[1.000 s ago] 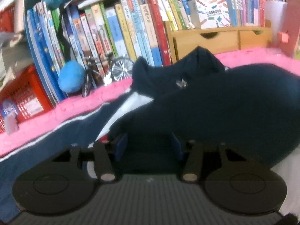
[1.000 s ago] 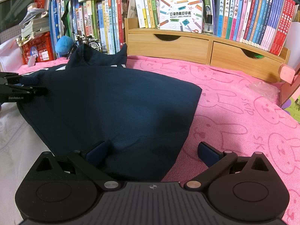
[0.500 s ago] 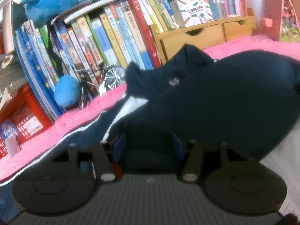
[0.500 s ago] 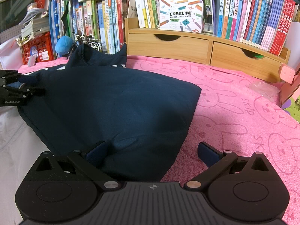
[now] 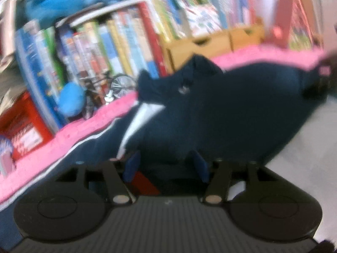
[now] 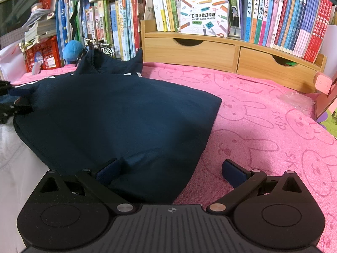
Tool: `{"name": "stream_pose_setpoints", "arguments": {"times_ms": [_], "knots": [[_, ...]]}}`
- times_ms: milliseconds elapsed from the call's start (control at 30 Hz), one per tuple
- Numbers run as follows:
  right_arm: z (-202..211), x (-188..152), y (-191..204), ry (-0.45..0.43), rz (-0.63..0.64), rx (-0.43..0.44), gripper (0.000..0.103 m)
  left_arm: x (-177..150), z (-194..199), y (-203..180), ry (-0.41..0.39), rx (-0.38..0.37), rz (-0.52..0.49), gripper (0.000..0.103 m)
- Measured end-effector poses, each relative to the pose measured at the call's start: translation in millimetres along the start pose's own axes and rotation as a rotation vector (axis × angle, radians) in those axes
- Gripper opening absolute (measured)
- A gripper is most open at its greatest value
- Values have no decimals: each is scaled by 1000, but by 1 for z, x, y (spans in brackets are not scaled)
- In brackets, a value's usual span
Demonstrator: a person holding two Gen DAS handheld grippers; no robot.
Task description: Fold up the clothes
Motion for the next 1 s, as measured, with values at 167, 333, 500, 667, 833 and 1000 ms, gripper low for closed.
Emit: {"name": "stream_pose_setpoints", "arguments": {"times_ms": [167,333,500,667,833,1000], "knots": [[0,0,0,0,1,1,103,17,24,4,-95,36,128,88],[0,0,0,0,1,1,103,29,7,-27,-53,60,23,88],[0,0,0,0,1,0,103,4,-38,-24,93,154,30,91],[0,0,0,1,1,0,103,-9,-43,12,130,192,148,94],[-1,0,0,1,1,0,103,-22,-45,39,160,147,301,102],[-1,0,0,1,1,0,103,-18,-44,38,164,153,293,103]]}}
Point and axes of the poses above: each gripper's, at about its wrist camera, not at the fingertips, and z roughly against the way its jaws point, y to its left, x to its top, the point moved 6 cm from there along -z, roughly the way its jaws point, and after that the axes turned 8 degrees about -z, right-handed, at the moved point
